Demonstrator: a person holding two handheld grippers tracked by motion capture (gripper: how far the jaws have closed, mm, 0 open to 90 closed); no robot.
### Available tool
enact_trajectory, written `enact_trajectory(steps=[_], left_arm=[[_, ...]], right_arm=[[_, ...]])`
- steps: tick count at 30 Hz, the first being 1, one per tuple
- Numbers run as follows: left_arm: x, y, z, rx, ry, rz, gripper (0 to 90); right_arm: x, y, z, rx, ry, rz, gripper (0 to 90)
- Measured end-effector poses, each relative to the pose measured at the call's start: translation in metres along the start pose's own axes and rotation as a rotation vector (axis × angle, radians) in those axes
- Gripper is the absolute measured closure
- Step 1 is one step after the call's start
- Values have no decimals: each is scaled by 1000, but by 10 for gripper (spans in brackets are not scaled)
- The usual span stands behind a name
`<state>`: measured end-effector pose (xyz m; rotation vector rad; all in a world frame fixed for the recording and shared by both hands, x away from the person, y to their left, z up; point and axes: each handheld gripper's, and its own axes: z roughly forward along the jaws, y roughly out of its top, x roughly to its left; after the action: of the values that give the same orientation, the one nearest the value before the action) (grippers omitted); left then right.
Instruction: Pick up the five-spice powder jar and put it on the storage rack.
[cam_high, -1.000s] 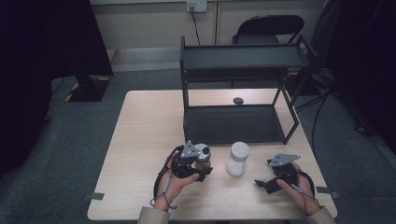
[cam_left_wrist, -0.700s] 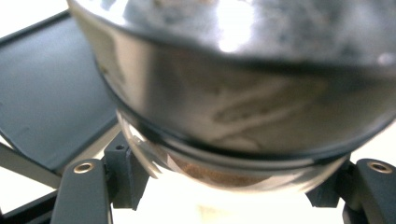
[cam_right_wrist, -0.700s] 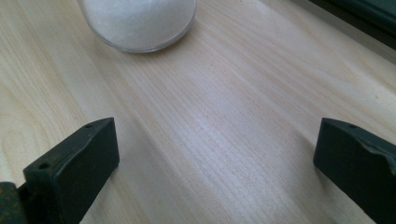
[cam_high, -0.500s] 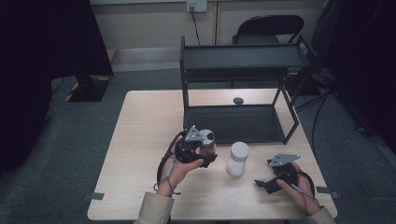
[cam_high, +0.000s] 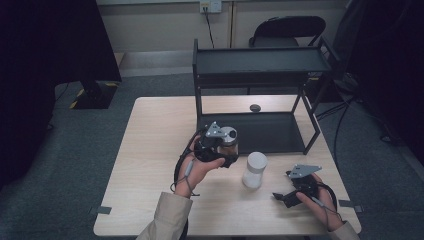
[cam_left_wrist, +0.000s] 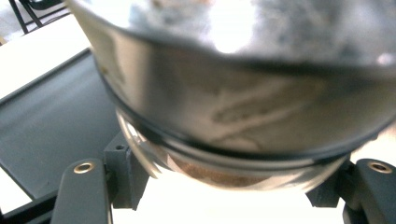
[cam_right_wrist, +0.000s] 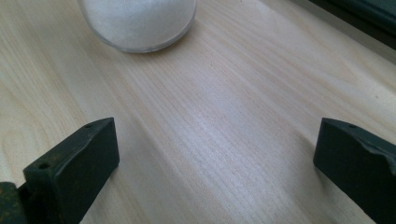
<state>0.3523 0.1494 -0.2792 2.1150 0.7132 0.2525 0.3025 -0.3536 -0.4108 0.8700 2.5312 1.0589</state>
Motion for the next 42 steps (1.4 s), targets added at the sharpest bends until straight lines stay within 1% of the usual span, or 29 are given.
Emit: enact_trajectory(steps=[2, 3, 6, 8, 11, 14, 18, 24, 28, 31, 37, 42], left_arm=[[1, 9, 0, 2, -5, 3, 299], [1, 9, 0, 2, -5, 3, 299], [3, 18, 0, 0, -12, -2, 299], [3, 23, 0, 0, -6, 4, 299], [5, 30, 0, -4, -5, 1, 299], [5, 40, 1, 2, 8, 9, 299], [6, 50, 2, 2, 11, 12, 299], [9, 62, 2, -10, 12, 2, 299], [10, 72, 1, -12, 12, 4, 299], [10, 81, 0, -6, 17, 2, 299], [11, 96, -1, -3, 25, 12, 299], [11, 107, -5, -3, 37, 7, 299]], right_arm=[[0, 0, 0, 0, 0, 0, 0], [0, 0, 0, 0, 0, 0, 0], [0, 0, 0, -1, 0, 0, 0], [0, 0, 0, -1, -1, 0, 0], [0, 0, 0, -1, 0, 0, 0], [0, 0, 0, -1, 0, 0, 0], [0, 0, 0, -1, 0, -1, 0], [0, 0, 0, -1, 0, 1, 0], [0, 0, 0, -1, 0, 0, 0], [0, 0, 0, -1, 0, 1, 0], [0, 0, 0, 0, 0, 1, 0], [0, 0, 0, 0, 1, 1, 0]])
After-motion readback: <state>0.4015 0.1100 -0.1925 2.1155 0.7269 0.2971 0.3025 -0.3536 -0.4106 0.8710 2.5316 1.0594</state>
